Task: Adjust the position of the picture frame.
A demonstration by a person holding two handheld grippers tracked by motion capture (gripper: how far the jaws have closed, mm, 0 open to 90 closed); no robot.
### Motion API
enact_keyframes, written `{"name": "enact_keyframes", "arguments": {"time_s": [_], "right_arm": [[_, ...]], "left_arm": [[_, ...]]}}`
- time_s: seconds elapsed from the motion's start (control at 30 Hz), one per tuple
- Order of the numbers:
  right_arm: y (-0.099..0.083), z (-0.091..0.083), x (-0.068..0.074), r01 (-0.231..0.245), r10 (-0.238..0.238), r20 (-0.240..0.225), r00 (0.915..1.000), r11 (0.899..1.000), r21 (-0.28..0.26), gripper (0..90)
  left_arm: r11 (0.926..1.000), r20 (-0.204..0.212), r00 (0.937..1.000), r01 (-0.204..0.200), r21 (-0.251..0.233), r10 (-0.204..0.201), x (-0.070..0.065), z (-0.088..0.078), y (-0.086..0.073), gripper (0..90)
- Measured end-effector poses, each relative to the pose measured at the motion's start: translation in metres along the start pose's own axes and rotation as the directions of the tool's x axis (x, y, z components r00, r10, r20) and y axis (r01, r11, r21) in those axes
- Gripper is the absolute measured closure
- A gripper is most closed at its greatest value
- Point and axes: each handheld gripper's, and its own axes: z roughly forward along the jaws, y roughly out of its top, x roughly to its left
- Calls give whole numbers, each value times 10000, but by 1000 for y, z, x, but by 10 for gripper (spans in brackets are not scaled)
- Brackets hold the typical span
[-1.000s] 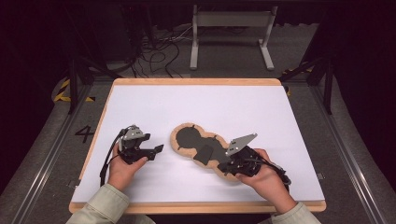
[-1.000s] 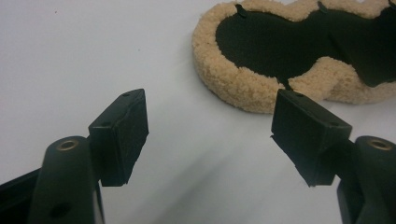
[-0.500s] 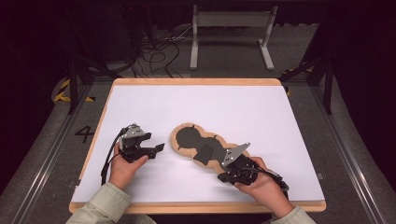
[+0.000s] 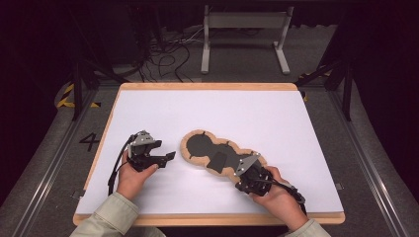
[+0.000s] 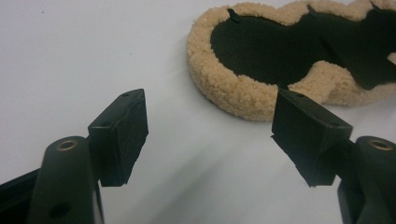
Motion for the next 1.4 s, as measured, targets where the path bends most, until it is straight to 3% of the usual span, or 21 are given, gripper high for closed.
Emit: {"name": "enact_keyframes", "arguments": {"time_s": [0.33, 0.43, 0.5, 0.63, 0.67, 0.8, 1.0, 1.17, 1.4], "right_arm": [[-11, -3, -28, -879, 893, 591, 9943, 9958, -249, 900], [-11, -3, -31, -845, 864, 948, 9917, 9961, -236, 900], [-11, -4, -33, -991, 1006, 742, 9922, 9948, -240, 900], [-5, -11, -36, -1067, 1080, 123, 9941, 9912, -787, 900], [1, -15, -38, -1036, 1037, -48, 9946, 9887, -1081, 900], [25, -23, -46, -743, 766, 100, 9970, 9863, -1473, 900], [67, -22, -68, -833, 889, 211, 9958, 9783, -1898, 900], [95, -11, -83, -813, 881, 325, 9956, 9817, -1722, 900], [117, 1, -99, -837, 908, 396, 9951, 9846, -1536, 900]], "left_arm": [[10000, -21, 10000, 54, 46, -54, -1, 0, -1, 275], [10000, -36, 10000, 84, 23, -84, -1, -1, -1, 275], [10000, -49, 10000, 69, 17, -68, -1, -3, -2, 275], [10000, -121, 9999, -10, 50, 11, -3, -6, -3, 274], [9999, -124, 9999, -80, 84, 81, -3, -7, -4, 272], [9996, -272, 9993, -253, 85, 255, -7, -12, -9, 271], [9990, -455, 9980, -427, 102, 432, -8, -24, -18, 268], [9993, -619, 9974, -374, 69, 377, -7, -31, -24, 266], [9994, -728, 9968, -317, 122, 325, -5, -35, -29, 266]]}}
